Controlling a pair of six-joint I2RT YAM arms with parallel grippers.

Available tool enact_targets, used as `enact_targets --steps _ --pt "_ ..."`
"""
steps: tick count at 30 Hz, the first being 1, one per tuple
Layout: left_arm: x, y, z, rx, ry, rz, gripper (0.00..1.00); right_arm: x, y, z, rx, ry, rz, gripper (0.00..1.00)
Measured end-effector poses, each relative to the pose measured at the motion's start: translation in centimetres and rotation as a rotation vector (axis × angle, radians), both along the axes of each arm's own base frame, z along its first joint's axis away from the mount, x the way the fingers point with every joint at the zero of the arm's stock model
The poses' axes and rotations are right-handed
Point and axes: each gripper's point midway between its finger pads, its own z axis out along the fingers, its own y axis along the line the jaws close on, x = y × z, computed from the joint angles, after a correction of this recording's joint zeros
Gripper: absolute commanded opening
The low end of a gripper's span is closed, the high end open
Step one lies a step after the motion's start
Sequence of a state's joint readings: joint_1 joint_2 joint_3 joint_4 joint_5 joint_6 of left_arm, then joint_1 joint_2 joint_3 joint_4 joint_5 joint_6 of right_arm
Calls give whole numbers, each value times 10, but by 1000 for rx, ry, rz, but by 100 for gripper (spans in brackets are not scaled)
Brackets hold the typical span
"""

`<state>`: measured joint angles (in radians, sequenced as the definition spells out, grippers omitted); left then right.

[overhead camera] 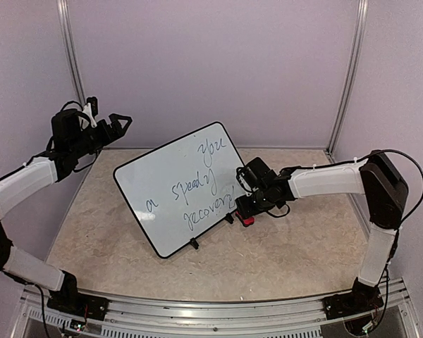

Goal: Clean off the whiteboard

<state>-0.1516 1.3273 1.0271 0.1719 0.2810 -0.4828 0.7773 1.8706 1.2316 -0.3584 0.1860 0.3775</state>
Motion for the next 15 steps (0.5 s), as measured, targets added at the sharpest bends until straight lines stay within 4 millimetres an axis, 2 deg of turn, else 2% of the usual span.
enact_targets --steps 15 --pt "0 0 0 -3 2 0 99 -1 6 -18 -5 34 58 57"
